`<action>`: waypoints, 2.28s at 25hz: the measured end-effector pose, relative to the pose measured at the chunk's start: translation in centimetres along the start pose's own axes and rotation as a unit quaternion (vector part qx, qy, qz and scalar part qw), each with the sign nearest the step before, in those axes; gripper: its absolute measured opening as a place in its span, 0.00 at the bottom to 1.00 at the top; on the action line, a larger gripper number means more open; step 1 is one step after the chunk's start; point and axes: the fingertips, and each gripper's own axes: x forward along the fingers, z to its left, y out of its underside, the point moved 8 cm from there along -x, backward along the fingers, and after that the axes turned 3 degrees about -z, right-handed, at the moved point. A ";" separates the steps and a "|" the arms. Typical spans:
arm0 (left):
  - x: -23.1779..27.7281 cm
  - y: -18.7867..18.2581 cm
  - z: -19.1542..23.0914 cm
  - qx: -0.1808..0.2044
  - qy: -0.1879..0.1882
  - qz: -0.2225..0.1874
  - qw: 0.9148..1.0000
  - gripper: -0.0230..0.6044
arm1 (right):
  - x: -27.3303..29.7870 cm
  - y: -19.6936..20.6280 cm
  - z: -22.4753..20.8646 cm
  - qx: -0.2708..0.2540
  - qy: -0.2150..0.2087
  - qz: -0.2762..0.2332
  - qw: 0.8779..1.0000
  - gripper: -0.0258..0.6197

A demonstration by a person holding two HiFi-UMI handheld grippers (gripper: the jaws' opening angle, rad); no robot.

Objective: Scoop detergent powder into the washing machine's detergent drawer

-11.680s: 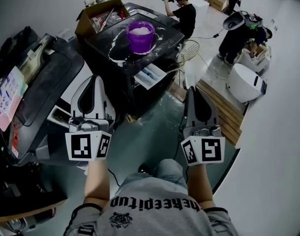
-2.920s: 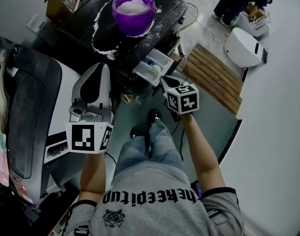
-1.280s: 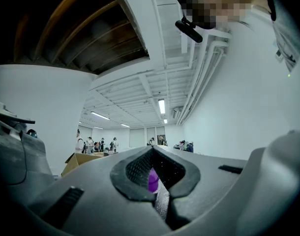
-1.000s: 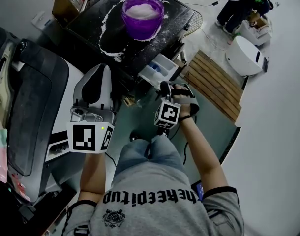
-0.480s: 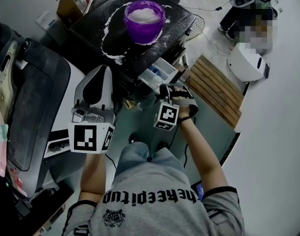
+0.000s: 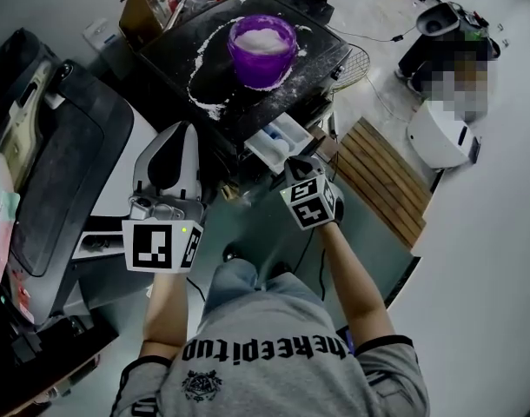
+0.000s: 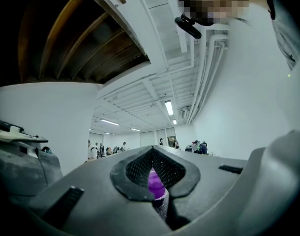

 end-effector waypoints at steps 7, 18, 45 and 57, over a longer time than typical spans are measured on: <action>-1.2 -1.5 -1.7 0.007 -0.019 -0.003 1.000 0.04 | -3.4 -0.9 -1.4 0.138 -0.032 -0.087 0.986 0.05; -2.7 -3.7 -4.5 0.007 -0.046 -0.016 0.999 0.04 | -10.4 -4.4 -2.0 0.149 -0.035 -0.212 0.965 0.05; -6.7 -7.2 -13.1 0.008 -0.069 -0.042 0.997 0.04 | -25.5 -4.3 -4.1 0.130 0.017 -0.387 0.913 0.05; -8.1 -7.7 -15.5 0.008 -0.076 -0.047 0.996 0.04 | -28.4 -2.3 -4.6 0.133 0.034 -0.412 0.901 0.05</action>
